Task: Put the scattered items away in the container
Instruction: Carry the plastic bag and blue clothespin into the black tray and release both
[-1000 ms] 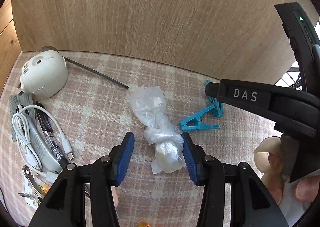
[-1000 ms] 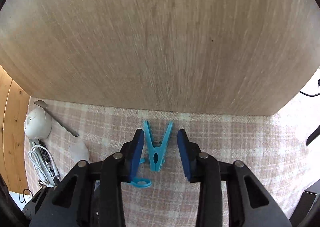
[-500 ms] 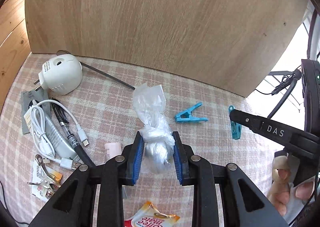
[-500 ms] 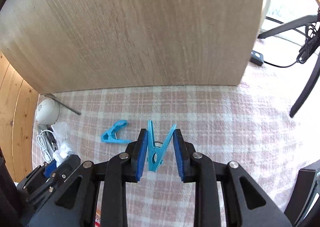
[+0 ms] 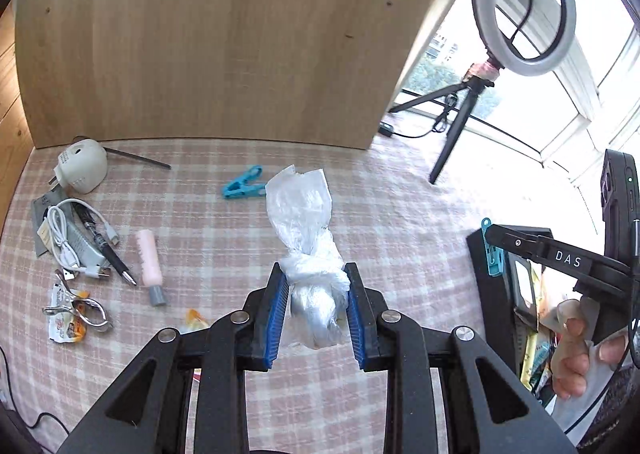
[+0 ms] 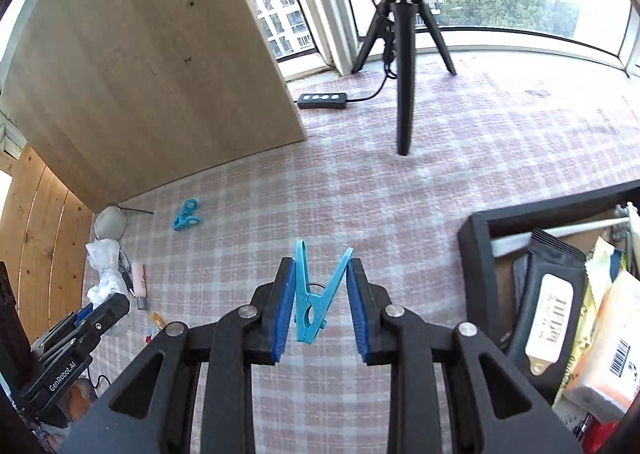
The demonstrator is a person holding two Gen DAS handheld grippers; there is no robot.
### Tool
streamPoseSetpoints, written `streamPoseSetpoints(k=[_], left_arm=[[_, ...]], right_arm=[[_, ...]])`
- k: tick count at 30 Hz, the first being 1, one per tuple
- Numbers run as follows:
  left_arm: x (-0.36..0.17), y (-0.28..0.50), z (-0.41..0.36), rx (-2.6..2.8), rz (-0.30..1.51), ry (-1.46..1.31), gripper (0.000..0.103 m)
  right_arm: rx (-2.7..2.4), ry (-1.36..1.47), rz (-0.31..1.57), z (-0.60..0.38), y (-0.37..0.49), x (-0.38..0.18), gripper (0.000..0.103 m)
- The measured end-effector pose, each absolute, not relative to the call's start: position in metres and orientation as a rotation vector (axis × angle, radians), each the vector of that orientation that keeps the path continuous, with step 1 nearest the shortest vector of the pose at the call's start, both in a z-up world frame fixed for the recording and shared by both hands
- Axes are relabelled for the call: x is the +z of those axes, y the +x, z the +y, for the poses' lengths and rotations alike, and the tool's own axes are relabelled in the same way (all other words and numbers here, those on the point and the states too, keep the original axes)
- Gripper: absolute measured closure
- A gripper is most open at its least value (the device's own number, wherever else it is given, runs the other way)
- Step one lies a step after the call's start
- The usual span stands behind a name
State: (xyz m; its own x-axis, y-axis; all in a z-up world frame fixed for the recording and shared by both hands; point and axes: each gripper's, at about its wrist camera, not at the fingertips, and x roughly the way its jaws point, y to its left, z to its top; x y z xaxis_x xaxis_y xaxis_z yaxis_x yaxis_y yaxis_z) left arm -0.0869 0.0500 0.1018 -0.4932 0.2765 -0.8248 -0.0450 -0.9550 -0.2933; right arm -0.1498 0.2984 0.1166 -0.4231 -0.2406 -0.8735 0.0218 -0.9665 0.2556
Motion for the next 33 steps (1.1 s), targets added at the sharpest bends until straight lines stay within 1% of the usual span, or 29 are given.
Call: streamPoseSetpoints(k=[10,15,19,22,26,28,30,31,32,33], left_arm=[[0.135,-0.027,0.19,2.249,-0.12,-1.356,0.077],[0.143,0.01,0.262,2.097,0.017,-1.302,0.077],[0.141,0.042,0.314,1.99,0.161,-1.26,0.077],[0.138,0.062,0.344,1.933,0.255,-1.238,0.077],[0.131,0.074,0.368,1.904,0.318,-1.239,0.077],[0.129,0.075,0.375,1.909,0.318,-1.238,0.076],[0.126,0.075,0.381,1.921,0.323,-1.24,0.072],[0.124,0.075,0.384,1.931,0.329,-1.26,0.061],[0.123,0.075,0.385,1.922,0.333,-1.267,0.052],[0.123,0.076,0.384,1.925,0.337,-1.262,0.051]], right_arm=[[-2.761,1.577,-0.497,0.439,-0.047,0.151,0.078],[-2.909,1.599,-0.638,0.517,0.01,0.159,0.077],[-2.986,1.66,-0.774,0.57,0.048,0.15,0.077],[-3.016,1.707,-0.841,0.596,0.066,0.141,0.077],[-3.015,1.735,-0.938,0.619,0.082,0.131,0.077],[-3.019,1.744,-0.964,0.626,0.086,0.128,0.077],[-3.024,1.744,-0.971,0.63,0.087,0.126,0.077],[-3.023,1.729,-0.977,0.632,0.088,0.126,0.073],[-3.013,1.743,-0.979,0.633,0.087,0.126,0.067],[-3.012,1.755,-0.982,0.634,0.087,0.126,0.057]])
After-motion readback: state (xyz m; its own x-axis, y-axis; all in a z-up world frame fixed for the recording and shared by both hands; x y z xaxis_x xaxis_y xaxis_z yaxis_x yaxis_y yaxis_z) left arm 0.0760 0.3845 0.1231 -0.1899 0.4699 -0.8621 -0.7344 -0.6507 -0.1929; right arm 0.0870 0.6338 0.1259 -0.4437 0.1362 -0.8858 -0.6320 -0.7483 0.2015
